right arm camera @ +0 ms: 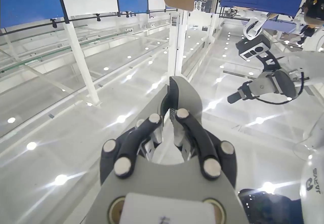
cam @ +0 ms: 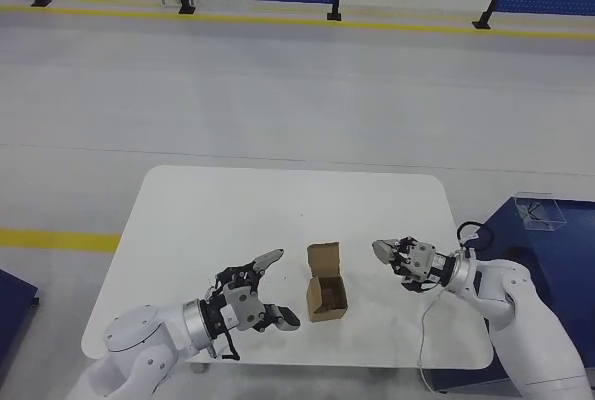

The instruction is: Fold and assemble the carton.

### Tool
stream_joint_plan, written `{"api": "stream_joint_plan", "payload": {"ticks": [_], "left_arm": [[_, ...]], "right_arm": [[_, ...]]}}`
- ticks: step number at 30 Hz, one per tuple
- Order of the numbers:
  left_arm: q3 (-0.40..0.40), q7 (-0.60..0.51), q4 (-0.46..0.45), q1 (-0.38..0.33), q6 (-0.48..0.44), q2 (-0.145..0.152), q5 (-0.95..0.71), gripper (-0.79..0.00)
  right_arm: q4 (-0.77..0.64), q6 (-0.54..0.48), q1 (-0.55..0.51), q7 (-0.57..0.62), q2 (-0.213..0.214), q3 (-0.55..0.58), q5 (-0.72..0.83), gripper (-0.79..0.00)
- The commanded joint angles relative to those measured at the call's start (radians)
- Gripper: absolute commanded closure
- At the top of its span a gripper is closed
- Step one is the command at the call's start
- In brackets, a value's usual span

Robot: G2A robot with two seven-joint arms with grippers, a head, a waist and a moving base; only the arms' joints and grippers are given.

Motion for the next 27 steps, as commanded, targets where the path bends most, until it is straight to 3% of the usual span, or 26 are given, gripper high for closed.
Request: {"api": "stream_joint_plan", "payload": {"ticks": [1, 6, 7, 10, 14, 17, 19, 21, 25, 27], "left_arm": [[0.000, 0.000, 0.000, 0.000, 0.000, 0.000, 0.000, -0.785], [0.000, 0.000, 0.000, 0.000, 0.000, 0.000, 0.000, -0.785], [0.002, 0.001, -0.012, -0.005, 0.001, 0.001, 0.021, -0.785], [0.038, 0.097, -0.082, -0.028, 0.053, 0.010, 0.281, -0.785], [0.137, 0.173, -0.128, -0.092, 0.245, 0.014, 0.519, -0.785], [0.208, 0.197, -0.076, -0.169, 0.372, 0.007, 0.604, -0.785], [0.251, 0.214, -0.024, -0.219, 0.428, -0.006, 0.607, -0.785], [0.314, 0.218, 0.023, -0.272, 0.471, -0.020, 0.623, -0.785], [0.423, 0.271, 0.159, -0.356, 0.471, -0.054, 0.636, -0.785], [0.473, 0.296, 0.188, -0.395, 0.471, -0.073, 0.634, -0.785]], "right_arm": [[0.000, 0.000, 0.000, -0.001, 0.000, 0.000, -0.001, -0.699], [0.000, 0.000, 0.000, -0.001, 0.000, 0.000, -0.001, -0.699], [-0.005, -0.005, 0.001, -0.005, 0.000, 0.000, -0.014, -0.785], [-0.096, -0.102, -0.006, -0.006, 0.006, 0.009, -0.273, -0.785], [-0.206, -0.228, -0.067, 0.136, 0.026, -0.002, -0.761, -0.785], [-0.203, -0.315, -0.097, 0.278, 0.045, -0.029, -1.081, -0.785], [-0.178, -0.349, -0.102, 0.337, 0.053, -0.043, -1.208, -0.785], [-0.155, -0.356, -0.094, 0.322, 0.053, -0.039, -1.229, -0.785], [-0.155, -0.356, -0.094, 0.322, 0.053, -0.039, -1.229, -0.785], [-0.177, -0.383, -0.102, 0.308, 0.055, -0.059, -1.319, -0.785]]}}
